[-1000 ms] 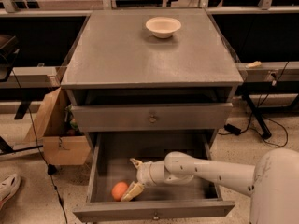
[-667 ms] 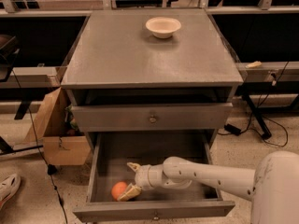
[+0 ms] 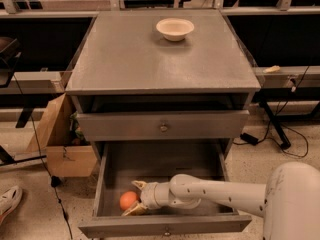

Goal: Pick orange from middle drawer and place on counter

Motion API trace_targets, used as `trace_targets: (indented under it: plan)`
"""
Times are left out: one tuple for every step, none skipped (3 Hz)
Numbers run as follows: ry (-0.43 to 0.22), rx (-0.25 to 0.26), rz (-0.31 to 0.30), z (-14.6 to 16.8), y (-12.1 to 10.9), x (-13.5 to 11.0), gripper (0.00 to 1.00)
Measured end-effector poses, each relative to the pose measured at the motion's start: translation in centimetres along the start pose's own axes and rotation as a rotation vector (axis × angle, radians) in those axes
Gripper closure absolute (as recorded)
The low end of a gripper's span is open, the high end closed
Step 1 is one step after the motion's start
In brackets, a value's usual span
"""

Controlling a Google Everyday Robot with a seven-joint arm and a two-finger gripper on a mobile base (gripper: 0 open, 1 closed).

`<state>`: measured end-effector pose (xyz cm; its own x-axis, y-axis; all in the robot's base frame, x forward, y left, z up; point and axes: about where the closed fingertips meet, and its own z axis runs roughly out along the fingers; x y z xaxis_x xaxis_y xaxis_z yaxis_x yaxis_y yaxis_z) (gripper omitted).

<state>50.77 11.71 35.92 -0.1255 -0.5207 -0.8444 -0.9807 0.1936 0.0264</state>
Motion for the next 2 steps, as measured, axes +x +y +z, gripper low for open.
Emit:
trace_targets:
  plan:
    - [-0.008,-0.009,-0.003,0.41,0.32,0.19,0.35]
    - [-0.025,-0.010,-0.010,0.62,0.30,-0.02,0.58]
